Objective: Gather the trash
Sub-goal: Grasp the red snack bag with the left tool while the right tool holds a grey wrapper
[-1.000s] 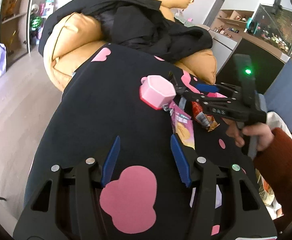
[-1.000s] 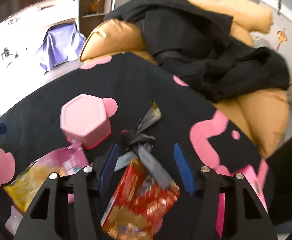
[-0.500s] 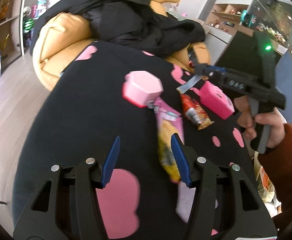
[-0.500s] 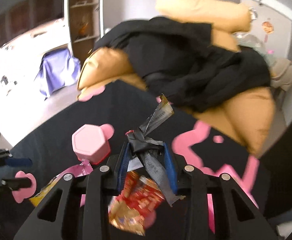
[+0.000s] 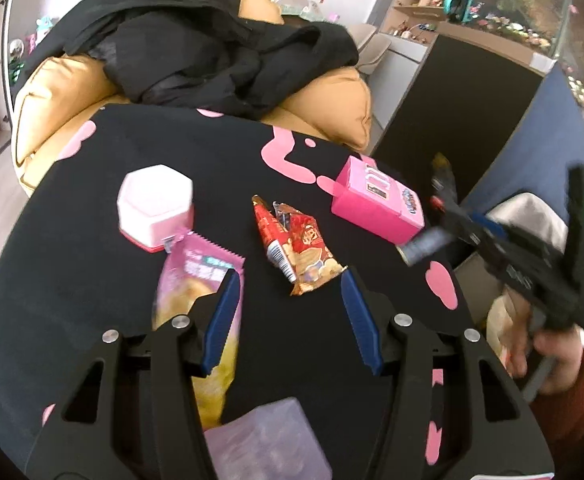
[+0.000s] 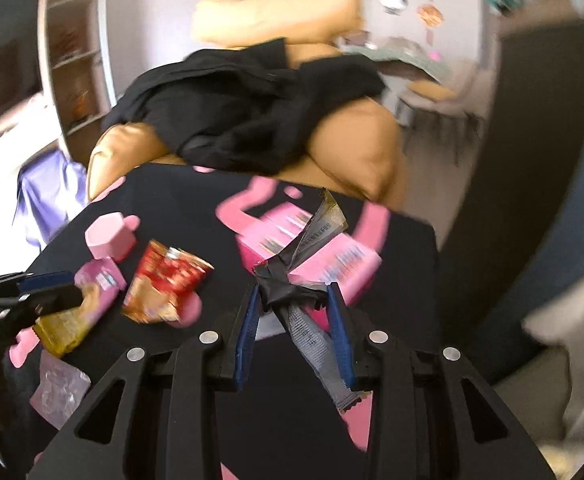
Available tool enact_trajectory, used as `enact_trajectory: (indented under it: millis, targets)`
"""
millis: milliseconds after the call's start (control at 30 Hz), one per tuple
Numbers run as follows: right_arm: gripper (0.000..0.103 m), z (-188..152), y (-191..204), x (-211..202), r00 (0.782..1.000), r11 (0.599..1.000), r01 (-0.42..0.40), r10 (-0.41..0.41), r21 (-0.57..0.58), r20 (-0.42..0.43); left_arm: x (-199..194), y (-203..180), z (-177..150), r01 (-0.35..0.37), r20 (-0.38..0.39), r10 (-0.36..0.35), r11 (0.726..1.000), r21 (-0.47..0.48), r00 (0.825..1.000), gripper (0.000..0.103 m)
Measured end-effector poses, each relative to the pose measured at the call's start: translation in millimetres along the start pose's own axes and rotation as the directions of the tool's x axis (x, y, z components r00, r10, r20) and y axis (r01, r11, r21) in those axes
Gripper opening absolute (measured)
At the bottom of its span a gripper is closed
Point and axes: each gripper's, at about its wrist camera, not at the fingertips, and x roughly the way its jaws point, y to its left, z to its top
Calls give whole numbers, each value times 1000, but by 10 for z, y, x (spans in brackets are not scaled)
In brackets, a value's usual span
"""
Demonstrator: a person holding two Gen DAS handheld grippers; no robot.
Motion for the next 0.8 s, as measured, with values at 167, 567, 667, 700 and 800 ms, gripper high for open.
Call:
enact_trajectory:
  millis: [167,567,667,700,800]
  targets:
    - [33,-298,-238,-123,1000,996,-11,11,89,-2,399,-52,97,-61,-57,59,998,-32,997,50]
    - [33,-657,-368,-226,999,990,-37,37,134,1,865,-118,189,-197,-91,195,980,-11,977,38]
    - [33,-704,-360,-257,999,990,-48,48,136,4,865,-125,184,-190,-89,189,982,-5,978,26]
    - [33,-722,-354,-279,999,989,-52,51,136,6,861,-131,183,-186,-89,185,983,-3,979,22]
    - [33,-765,-328,-358,998,989,-64,62,133,13,747,-177,167,-159,-77,159,987,1,984,16]
